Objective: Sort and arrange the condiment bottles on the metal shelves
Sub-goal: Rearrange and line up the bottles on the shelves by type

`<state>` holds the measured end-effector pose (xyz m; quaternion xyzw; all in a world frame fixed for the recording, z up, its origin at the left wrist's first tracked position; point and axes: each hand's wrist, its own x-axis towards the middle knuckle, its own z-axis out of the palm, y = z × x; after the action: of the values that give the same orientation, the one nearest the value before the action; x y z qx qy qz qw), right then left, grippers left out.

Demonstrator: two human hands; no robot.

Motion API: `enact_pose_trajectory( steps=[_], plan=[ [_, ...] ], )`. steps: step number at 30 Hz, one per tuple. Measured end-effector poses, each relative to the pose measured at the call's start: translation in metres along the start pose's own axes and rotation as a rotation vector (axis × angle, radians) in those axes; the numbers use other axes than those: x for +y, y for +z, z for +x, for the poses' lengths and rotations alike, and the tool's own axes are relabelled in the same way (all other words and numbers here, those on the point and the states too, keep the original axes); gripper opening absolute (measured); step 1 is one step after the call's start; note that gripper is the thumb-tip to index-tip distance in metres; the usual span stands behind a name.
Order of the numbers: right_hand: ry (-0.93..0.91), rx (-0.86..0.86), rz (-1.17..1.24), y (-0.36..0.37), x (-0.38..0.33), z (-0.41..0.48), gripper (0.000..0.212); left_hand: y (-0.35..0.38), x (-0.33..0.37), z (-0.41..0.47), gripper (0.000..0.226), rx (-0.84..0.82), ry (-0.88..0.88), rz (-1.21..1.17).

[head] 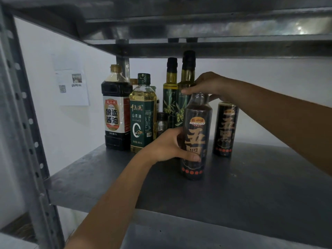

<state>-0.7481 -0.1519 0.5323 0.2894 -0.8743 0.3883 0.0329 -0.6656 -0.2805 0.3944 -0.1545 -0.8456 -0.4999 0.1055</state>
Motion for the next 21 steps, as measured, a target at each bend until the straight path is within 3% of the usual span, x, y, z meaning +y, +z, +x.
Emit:
enact_pose_trajectory(
  steps=[7, 16, 21],
  plan=[
    [0.004, 0.053, 0.070, 0.018, 0.016, 0.010, 0.014, -0.011, -0.002, 0.000, 0.047, -0.010, -0.046, 0.003],
    [-0.038, -0.049, 0.070, -0.012, 0.032, 0.010, 0.041, -0.014, -0.006, -0.003, 0.048, 0.064, -0.078, -0.008],
    [0.025, -0.083, 0.062, -0.030, 0.050, 0.016, 0.078, -0.013, -0.007, -0.001, 0.046, 0.081, -0.074, -0.019]
  ],
)
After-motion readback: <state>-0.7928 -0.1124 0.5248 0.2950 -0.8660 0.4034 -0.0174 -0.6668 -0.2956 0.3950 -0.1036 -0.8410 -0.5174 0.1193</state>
